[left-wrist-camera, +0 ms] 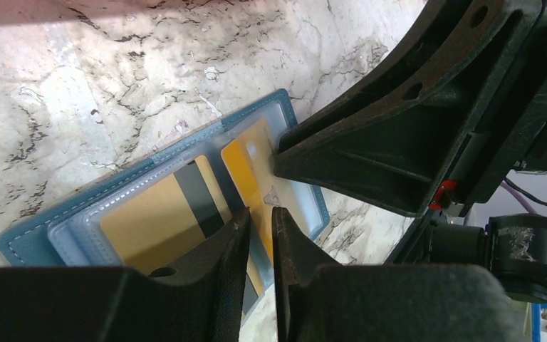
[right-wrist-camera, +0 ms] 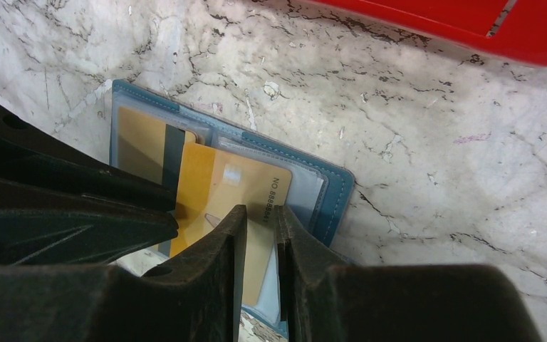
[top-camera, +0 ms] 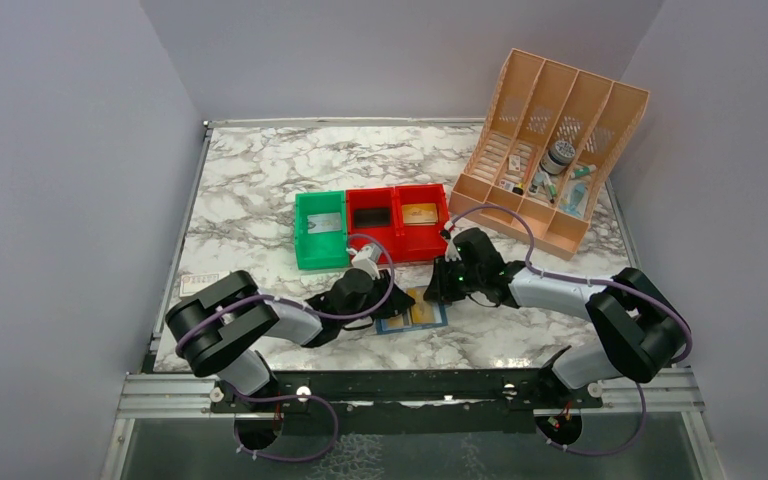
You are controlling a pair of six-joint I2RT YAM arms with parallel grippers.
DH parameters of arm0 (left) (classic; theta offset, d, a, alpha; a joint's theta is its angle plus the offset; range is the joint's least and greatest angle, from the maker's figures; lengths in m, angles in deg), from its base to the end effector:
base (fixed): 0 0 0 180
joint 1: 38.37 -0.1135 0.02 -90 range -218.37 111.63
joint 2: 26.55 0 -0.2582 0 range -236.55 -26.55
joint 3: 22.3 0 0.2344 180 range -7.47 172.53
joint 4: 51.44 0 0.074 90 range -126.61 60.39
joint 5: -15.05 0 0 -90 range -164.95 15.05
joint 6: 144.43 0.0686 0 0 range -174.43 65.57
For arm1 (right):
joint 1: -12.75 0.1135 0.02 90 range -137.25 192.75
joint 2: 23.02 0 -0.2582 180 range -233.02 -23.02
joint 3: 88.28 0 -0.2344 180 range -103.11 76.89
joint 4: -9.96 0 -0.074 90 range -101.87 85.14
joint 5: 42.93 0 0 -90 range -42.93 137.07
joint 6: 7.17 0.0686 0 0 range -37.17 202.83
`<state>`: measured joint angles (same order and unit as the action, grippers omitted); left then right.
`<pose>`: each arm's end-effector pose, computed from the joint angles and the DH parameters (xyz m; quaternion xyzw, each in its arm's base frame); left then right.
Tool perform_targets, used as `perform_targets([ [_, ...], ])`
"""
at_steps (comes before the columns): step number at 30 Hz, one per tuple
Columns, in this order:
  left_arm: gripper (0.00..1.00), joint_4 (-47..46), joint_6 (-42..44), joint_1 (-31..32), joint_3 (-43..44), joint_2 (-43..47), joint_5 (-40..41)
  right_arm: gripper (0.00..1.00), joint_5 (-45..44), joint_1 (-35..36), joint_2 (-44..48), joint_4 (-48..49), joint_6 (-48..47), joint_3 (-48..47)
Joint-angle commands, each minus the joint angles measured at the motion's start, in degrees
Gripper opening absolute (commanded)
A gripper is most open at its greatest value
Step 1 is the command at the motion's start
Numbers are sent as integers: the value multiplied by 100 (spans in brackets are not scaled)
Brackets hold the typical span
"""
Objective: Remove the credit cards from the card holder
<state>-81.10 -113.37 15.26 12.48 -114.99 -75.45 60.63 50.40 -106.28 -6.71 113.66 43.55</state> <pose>0.1668 -0.2275 0.1248 -0.0365 0.8379 -0.4551 0.2993 0.2028 0.1768 0.1247 -0.0944 0.9343 0.2752 0.2061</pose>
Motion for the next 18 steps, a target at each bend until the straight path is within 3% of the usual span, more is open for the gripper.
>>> perform_targets([
  [1, 19, -110, 133, -44, 199, -115, -538, 22, -196, -3, -151, -360, -45, 67],
  [9, 13, -212, -17, -42, 268, -295, -574, 22, -197, -3, -181, -324, -33, 83],
  [14, 0, -247, -65, -41, 273, -365, -513, 22, -197, -3, -121, -346, -49, 79],
  [18, 0, -244, -73, -39, 180, -245, -390, 23, -205, -3, 202, -624, -66, -7],
])
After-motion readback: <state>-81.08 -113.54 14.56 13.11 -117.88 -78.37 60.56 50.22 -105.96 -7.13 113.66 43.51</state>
